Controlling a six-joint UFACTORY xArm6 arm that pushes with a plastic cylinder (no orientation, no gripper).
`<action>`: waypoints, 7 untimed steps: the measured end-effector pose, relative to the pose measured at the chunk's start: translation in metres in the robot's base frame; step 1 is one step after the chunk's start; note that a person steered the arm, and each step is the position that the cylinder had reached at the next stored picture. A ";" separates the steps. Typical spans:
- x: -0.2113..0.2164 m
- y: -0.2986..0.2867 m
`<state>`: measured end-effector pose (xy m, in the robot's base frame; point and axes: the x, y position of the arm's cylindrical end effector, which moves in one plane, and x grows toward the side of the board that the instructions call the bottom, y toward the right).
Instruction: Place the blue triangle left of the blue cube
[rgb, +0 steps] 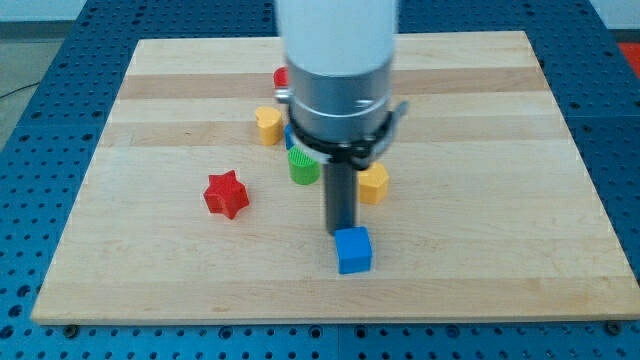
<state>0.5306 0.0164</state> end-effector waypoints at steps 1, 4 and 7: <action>-0.002 -0.006; -0.043 0.058; -0.126 0.021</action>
<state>0.4044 0.0372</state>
